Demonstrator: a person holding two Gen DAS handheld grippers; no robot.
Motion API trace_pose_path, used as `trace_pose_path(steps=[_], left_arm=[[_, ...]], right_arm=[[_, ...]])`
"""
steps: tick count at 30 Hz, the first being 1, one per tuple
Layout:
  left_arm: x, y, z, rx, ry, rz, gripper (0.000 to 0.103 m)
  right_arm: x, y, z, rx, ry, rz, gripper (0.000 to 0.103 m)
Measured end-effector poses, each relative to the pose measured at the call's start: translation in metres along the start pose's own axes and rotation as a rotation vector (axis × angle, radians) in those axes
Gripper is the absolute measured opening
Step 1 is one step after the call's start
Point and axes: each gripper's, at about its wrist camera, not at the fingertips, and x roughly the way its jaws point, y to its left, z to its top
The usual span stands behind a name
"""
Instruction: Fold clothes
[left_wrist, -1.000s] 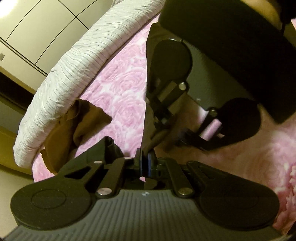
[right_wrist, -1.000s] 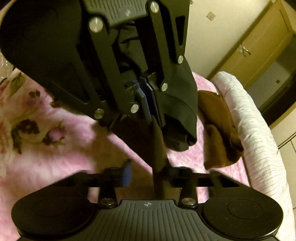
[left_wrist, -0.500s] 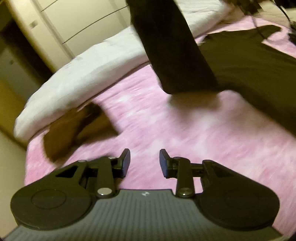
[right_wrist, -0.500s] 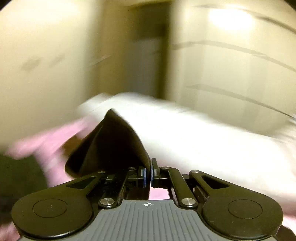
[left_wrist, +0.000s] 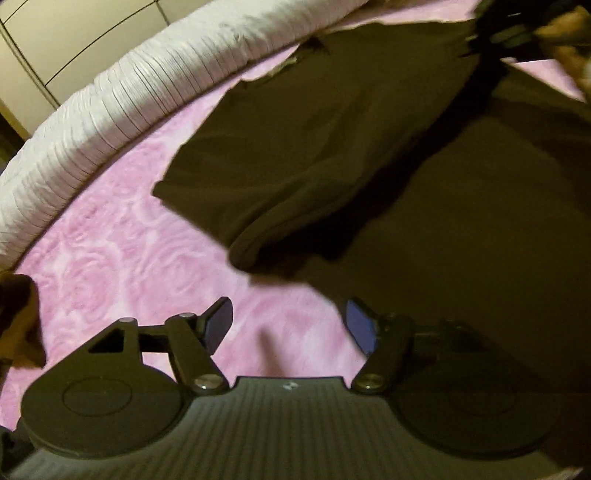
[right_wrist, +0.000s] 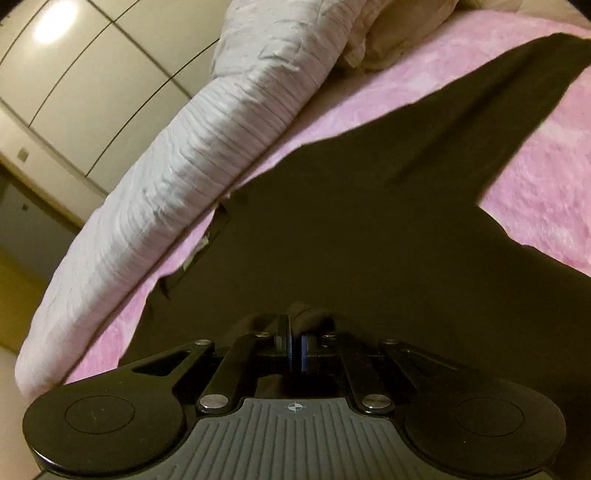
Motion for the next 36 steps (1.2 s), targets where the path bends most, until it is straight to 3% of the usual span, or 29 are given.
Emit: trace_pose_path(steps=[5,7,9,10,12,18,23,26,29,32,36], left_arm=[[0.03,-0.005,0.017,0.008,0.003,0.043,0.064],[0.035,-0.007,0.021,0.018,0.004,0.037,0.055],[0.037,-0.008,0.024,0.034,0.004,0.022,0.032],[0.036,-0.01,0.025,0.04,0.004,0.021,0.029],[0.036,-0.009,0.025,0.037,0.004,0.023,0.011],[0.033,0.009,0.021,-0.076,0.019,0.015,0.01],[0.033,0.009,0.018,-0.058,0.02,0.009,0.01],[0.03,0.007,0.014,-0.042,0.021,0.004,0.01],[0.029,0.008,0.012,-0.04,0.021,-0.006,0.01],[0.027,0.009,0.01,-0.035,0.02,-0.013,0.01],[0.034,0.012,0.015,-0.033,0.02,-0.021,0.01]], right_arm=[[-0.038,-0.024,0.008,-0.036,-0.07,0.02,0.003],[-0.034,-0.04,0.004,-0.039,-0.01,0.003,0.003],[-0.026,-0.051,-0.001,-0.06,0.051,-0.009,0.003],[-0.023,-0.056,-0.002,-0.06,0.067,-0.007,0.003],[-0.021,-0.063,0.0,-0.036,0.079,0.012,0.003],[-0.021,-0.056,0.02,-0.022,0.06,0.053,0.004],[-0.053,-0.037,0.038,-0.11,-0.091,0.151,0.004],[-0.038,-0.064,0.026,-0.059,-0.013,0.088,0.005],[-0.023,-0.102,0.014,0.1,0.075,0.001,0.006],[-0.03,-0.122,0.009,0.235,0.057,-0.006,0.007],[-0.038,-0.108,0.02,0.164,0.013,-0.016,0.01]])
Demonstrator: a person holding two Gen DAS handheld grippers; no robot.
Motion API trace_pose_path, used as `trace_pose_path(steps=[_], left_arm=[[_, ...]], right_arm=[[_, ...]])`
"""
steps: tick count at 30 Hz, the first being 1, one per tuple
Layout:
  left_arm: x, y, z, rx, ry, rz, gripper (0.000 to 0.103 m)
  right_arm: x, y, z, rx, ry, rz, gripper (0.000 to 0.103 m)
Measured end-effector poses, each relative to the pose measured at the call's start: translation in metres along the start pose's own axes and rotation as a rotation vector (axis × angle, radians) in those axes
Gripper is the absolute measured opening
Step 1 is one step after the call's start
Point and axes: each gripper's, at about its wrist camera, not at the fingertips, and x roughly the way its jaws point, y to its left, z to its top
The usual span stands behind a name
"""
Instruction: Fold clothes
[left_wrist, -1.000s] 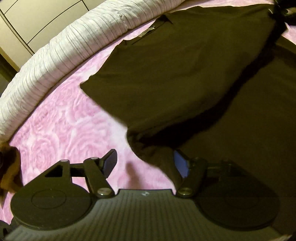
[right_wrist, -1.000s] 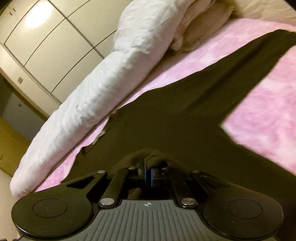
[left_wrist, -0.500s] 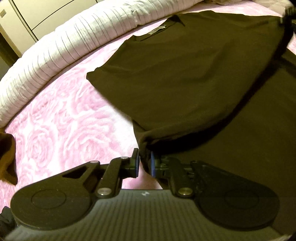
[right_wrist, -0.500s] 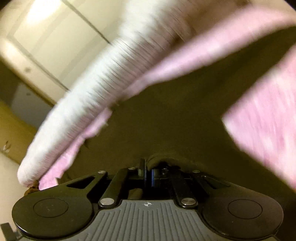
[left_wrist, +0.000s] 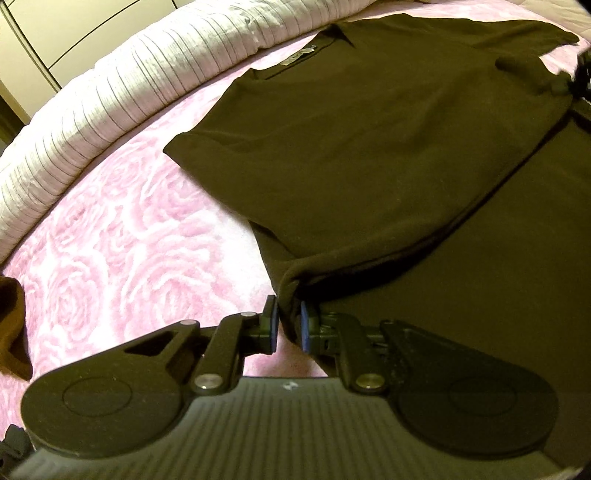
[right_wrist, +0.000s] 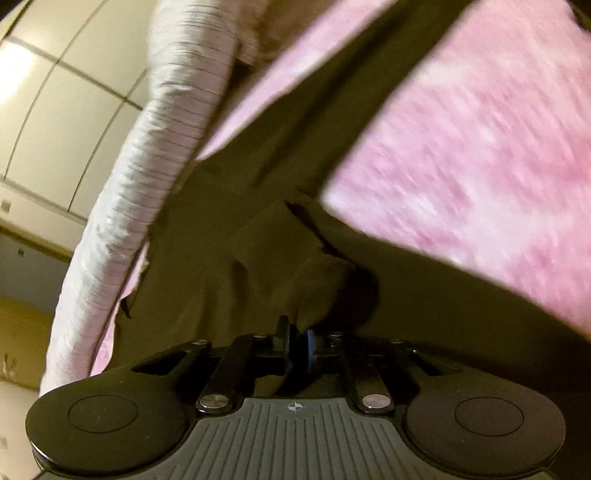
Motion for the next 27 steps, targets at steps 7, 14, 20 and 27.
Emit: trace_pose_path(steps=[7,14,20,27], left_arm=[[0.0,0.002,0.001,-0.01,0.004,-0.005,0.01],[0.002,0.001,0.0,0.011,0.012,-0.004,0.01],[0.005,-0.004,0.002,0.043,0.017,0.018,0.012],[0.007,-0.019,0.007,0.081,0.051,0.087,0.012]], right_arm=[[-0.015,0.006,0.003,-0.036,-0.034,-0.126,0.013],[-0.034,0.031,0.017,-0.178,-0.111,-0.218,0.025],[0.02,0.077,0.032,-0.696,0.056,-0.115,0.042],[0.071,0.088,0.041,-1.132,0.312,-0.137,0.024]])
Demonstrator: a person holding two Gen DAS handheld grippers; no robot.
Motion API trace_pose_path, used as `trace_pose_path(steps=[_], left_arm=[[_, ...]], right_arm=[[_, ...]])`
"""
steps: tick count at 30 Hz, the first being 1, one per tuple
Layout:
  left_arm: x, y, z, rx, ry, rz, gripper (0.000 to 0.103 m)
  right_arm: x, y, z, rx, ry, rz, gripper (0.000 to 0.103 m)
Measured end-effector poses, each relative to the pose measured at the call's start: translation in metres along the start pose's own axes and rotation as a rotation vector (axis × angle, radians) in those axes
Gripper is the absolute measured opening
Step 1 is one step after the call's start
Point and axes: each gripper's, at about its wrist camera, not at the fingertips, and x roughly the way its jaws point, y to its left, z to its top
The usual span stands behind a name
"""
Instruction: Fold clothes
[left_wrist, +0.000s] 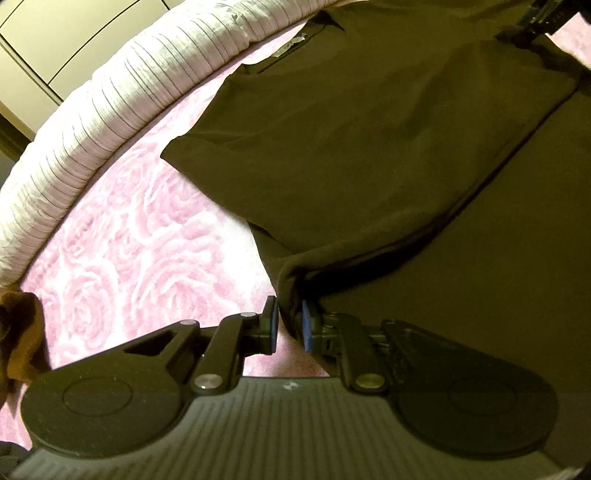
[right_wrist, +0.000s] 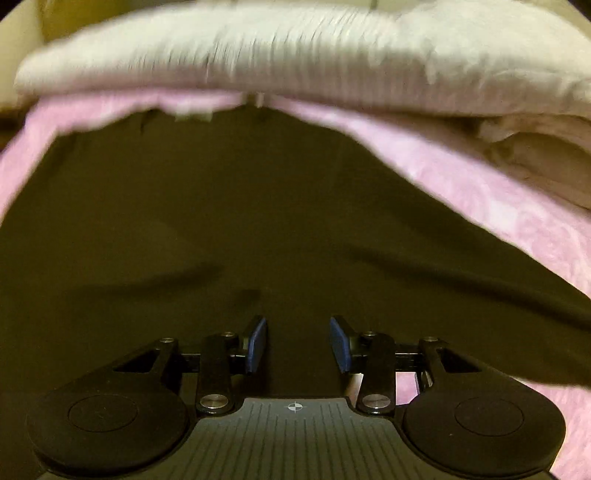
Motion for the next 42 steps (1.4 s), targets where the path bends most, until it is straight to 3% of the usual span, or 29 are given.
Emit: trace_pose_path(steps=[1,3,6,7,10,12,14,17,20,24,27,30,36,39,42], left_arm=[[0.0,-0.001,0.001,-0.003,0.007,0.007,0.012],[0.001,-0.003,0.003,-0.009,0.022,0.022,0.012],[0.003,-0.007,0.005,-0.014,0.037,0.043,0.011],[0.003,-0.008,0.005,-0.017,0.039,0.047,0.011],[0.003,-0.009,0.006,-0.028,0.046,0.054,0.011],[0.0,-0.008,0.005,-0.037,0.045,0.045,0.011],[-0.005,-0.005,0.004,-0.047,0.034,0.033,0.011],[-0.011,0.0,0.0,-0.058,0.022,0.01,0.012],[-0.015,0.006,-0.005,-0.071,0.012,-0.013,0.012],[-0.026,0.02,-0.017,-0.131,-0.003,-0.013,0.011],[-0.038,0.032,-0.031,-0.232,-0.012,-0.032,0.011],[-0.051,0.039,-0.048,-0.306,-0.022,-0.048,0.011],[-0.062,0.048,-0.091,-0.418,0.0,-0.064,0.011],[-0.061,0.054,-0.106,-0.428,0.01,-0.062,0.011],[-0.06,0.061,-0.115,-0.432,0.012,-0.063,0.011]], right_arm=[[0.0,0.0,0.0,-0.029,0.007,0.01,0.002],[-0.013,0.011,-0.003,-0.148,-0.048,-0.036,0.002],[-0.034,0.033,-0.018,-0.312,-0.192,-0.176,0.003],[-0.033,0.035,-0.024,-0.326,-0.202,-0.202,0.008],[-0.016,0.022,-0.034,-0.229,-0.114,-0.224,0.046],[-0.015,0.01,-0.034,-0.112,-0.084,-0.233,0.048],[-0.023,0.011,-0.029,-0.057,-0.109,-0.232,0.048],[-0.037,0.031,-0.014,-0.031,-0.162,-0.151,0.048],[-0.035,0.064,0.013,-0.004,-0.181,0.002,0.048],[-0.014,0.128,0.065,-0.053,-0.204,0.193,0.048],[0.007,0.184,0.107,-0.117,-0.235,0.283,0.048],[0.032,0.241,0.142,-0.187,-0.242,0.339,0.048],[0.112,0.305,0.194,-0.162,-0.11,0.378,0.043],[0.13,0.305,0.21,-0.086,-0.103,0.406,0.043],[0.104,0.287,0.212,0.019,-0.186,0.438,0.043]])
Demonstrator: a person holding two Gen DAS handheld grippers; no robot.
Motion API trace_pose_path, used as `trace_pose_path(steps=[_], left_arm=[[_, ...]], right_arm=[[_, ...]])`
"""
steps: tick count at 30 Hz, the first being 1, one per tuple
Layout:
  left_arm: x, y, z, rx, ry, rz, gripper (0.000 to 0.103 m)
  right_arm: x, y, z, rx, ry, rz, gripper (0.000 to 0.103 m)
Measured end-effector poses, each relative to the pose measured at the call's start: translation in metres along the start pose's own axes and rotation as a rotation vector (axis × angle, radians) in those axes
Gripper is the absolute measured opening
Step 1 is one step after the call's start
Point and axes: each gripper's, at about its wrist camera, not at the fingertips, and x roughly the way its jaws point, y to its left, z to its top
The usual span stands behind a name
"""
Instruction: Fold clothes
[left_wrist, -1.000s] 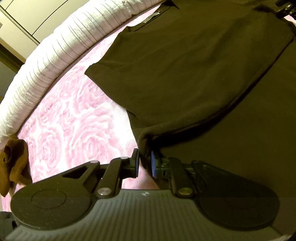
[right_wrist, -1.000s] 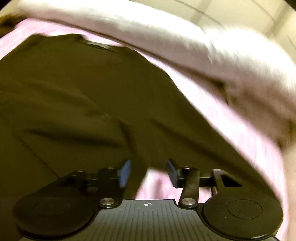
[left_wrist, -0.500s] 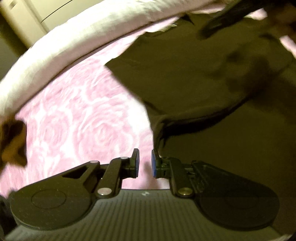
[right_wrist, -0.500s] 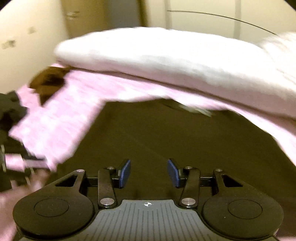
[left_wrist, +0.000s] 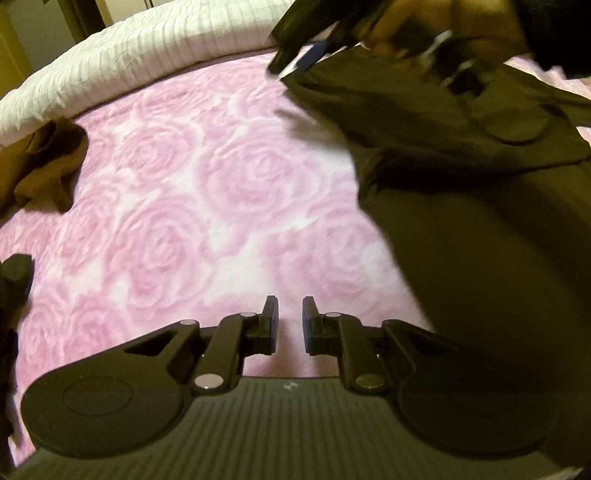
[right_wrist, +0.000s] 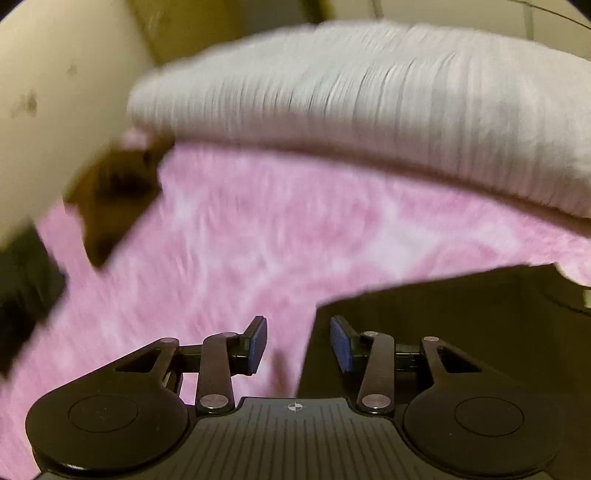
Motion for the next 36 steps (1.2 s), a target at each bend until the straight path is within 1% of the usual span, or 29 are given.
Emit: trace_pose_path(steps=[1,3,4,9,10,12,13,16,20,21,22,24,26,28,31,33,34,35,36], left_arm=[[0.0,0.003,-0.001,0.0,0.0,-0.001,0.011],[0.0,0.01,-0.002,0.0,-0.003,-0.004,0.012],[0.001,0.013,-0.001,0.003,-0.006,-0.006,0.012],[0.003,0.022,0.002,0.033,-0.021,-0.017,0.012],[0.003,0.023,0.002,0.039,-0.025,-0.017,0.012],[0.001,0.024,0.002,0.047,-0.031,-0.019,0.012],[0.001,0.025,0.001,0.05,-0.033,-0.021,0.012],[-0.003,0.022,0.0,0.069,-0.035,-0.033,0.012],[-0.016,0.01,0.002,0.114,-0.055,-0.057,0.012],[-0.019,0.007,0.003,0.124,-0.062,-0.064,0.012],[-0.022,0.003,0.005,0.139,-0.068,-0.071,0.012],[-0.028,-0.006,0.007,0.171,-0.077,-0.085,0.012],[-0.033,-0.019,0.009,0.207,-0.082,-0.096,0.013],[-0.038,-0.035,0.014,0.249,-0.085,-0.106,0.016],[-0.047,-0.063,0.025,0.302,-0.093,-0.12,0.025],[-0.052,-0.087,0.035,0.328,-0.104,-0.117,0.041],[-0.053,-0.101,0.041,0.34,-0.108,-0.116,0.045],[-0.055,-0.117,0.047,0.348,-0.11,-0.113,0.051],[-0.055,-0.133,0.053,0.355,-0.111,-0.105,0.061]], right_arm=[[-0.013,0.0,-0.003,0.011,-0.021,-0.008,0.043],[-0.039,0.007,-0.02,0.01,-0.033,-0.043,0.043],[-0.048,0.011,-0.035,0.01,-0.017,-0.055,0.043],[-0.063,0.032,-0.12,0.027,0.159,-0.087,0.043],[-0.063,0.04,-0.132,0.016,0.178,-0.091,0.043],[-0.069,0.059,-0.149,-0.046,0.174,-0.099,0.043],[-0.072,0.066,-0.154,-0.066,0.172,-0.101,0.043],[-0.075,0.068,-0.155,-0.034,0.187,-0.114,0.043],[-0.075,0.068,-0.16,-0.019,0.269,-0.119,0.043],[-0.077,0.065,-0.163,0.004,0.289,-0.119,0.043],[-0.085,0.06,-0.167,0.055,0.296,-0.121,0.043],[-0.113,0.051,-0.174,0.143,0.263,-0.158,0.043],[-0.145,0.041,-0.18,0.198,0.216,-0.221,0.043],[-0.183,0.023,-0.186,0.257,0.16,-0.308,0.044],[-0.248,-0.02,-0.193,0.379,0.059,-0.429,0.045],[-0.293,-0.06,-0.199,0.474,-0.017,-0.503,0.048],[-0.317,-0.083,-0.203,0.521,-0.059,-0.539,0.051],[-0.341,-0.107,-0.207,0.567,-0.105,-0.576,0.054],[-0.364,-0.131,-0.21,0.611,-0.148,-0.607,0.055]])
